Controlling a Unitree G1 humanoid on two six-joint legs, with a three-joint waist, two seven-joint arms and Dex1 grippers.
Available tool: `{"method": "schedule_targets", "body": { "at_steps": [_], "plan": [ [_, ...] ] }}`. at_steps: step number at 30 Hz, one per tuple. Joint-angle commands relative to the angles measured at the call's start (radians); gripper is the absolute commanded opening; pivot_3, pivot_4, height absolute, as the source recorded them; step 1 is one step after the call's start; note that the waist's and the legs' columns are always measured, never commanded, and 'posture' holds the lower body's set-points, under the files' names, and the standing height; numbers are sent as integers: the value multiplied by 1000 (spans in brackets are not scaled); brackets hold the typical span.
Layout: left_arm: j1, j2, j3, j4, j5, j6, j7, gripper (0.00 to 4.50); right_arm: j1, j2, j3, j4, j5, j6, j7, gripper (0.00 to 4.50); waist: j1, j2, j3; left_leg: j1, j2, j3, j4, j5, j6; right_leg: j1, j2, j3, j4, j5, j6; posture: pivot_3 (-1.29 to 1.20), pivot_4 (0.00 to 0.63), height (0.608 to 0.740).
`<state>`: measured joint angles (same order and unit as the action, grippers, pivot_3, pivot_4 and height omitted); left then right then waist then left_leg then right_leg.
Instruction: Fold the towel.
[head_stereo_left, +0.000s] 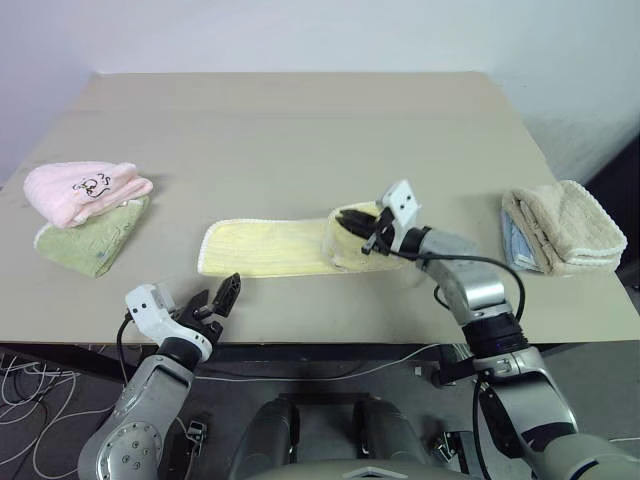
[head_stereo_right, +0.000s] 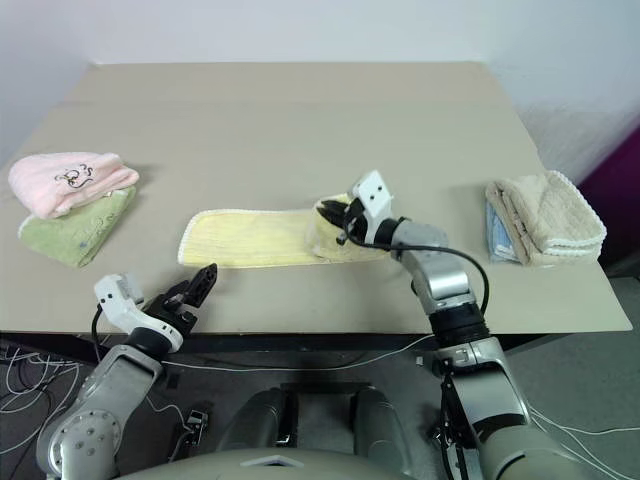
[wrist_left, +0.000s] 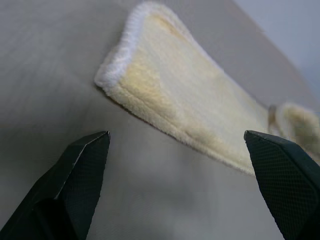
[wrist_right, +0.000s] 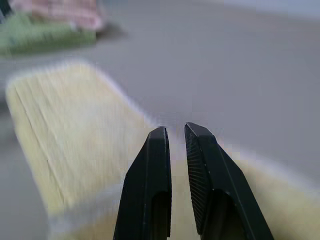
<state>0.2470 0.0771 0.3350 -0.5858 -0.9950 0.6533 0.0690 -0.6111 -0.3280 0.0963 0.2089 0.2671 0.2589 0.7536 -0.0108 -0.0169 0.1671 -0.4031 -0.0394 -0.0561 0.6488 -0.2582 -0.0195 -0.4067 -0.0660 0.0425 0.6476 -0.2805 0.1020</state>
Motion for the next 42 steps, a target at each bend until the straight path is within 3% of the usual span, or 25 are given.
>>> {"method": "schedule_targets", "body": {
  "at_steps": [1,10,19,24,33,42],
  "plan": [
    [-40,-17,48,2,-119,-8,94,4500,-33,-9,-34,-18,9,-8,0,597,0,0,0,0,0,0,0,0,0,0,0,0,0,0,0,0,150,740],
    [-227,-10,71,211,-224,-4,199,4500,-31,1,-54,-28,4,-10,-28,597,2,0,0,0,-1,0,0,0,0,0,1,-1,0,0,0,0,150,740],
    [-294,1,39,288,-289,56,199,4500,15,-4,-59,-77,-3,-6,-59,597,24,2,-1,0,-2,0,1,0,0,2,1,-1,0,0,0,0,150,740],
    [-318,-4,63,310,-304,30,193,3249,31,-2,-56,-95,-7,-6,-70,556,24,2,-1,0,-2,0,1,0,0,2,0,-1,0,0,0,0,150,740],
    [-349,-22,92,318,-315,-24,190,39,44,6,-53,-97,-11,-4,-95,556,20,1,-1,0,-1,0,1,0,0,1,1,-1,0,0,0,0,150,740],
    [-379,34,139,326,-302,-86,145,12,69,2,-57,-120,-14,2,-117,556,19,1,-1,0,-1,0,0,0,0,0,1,-1,-1,0,0,0,150,740]
  ]
}}
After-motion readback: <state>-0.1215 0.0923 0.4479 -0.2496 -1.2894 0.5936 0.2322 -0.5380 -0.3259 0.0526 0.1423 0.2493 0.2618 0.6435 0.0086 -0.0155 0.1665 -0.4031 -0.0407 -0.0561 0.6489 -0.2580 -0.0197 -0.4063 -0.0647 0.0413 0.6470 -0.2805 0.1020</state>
